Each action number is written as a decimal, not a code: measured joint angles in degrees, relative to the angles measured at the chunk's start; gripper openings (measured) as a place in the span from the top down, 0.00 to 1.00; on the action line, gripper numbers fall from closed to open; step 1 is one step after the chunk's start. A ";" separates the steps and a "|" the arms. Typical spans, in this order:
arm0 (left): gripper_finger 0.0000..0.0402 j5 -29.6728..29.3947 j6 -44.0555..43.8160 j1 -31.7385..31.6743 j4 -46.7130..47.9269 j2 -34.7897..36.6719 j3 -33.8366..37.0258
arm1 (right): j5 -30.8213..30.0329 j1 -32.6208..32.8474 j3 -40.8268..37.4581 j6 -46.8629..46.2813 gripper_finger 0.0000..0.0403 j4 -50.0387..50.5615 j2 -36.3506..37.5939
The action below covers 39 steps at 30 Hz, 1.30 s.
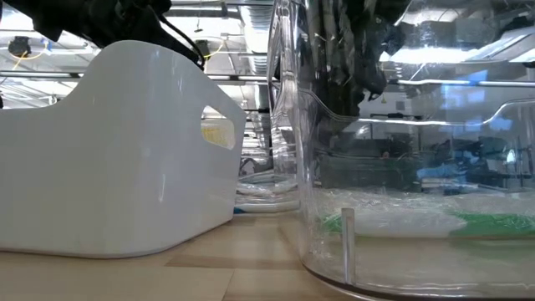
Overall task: Pick & Place Toothbrushes
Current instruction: Put the purple toothbrush into the green bin
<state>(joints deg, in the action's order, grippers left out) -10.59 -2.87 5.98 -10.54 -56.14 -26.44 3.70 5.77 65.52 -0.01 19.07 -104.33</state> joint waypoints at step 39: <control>0.59 1.36 -0.42 0.13 -1.09 -0.11 -0.02 | -3.58 0.57 0.07 -4.39 0.47 -1.16 -7.41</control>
<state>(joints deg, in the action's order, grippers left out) -9.23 -3.29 6.11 -11.64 -56.25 -26.46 0.13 6.35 65.58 -4.40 17.91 -111.74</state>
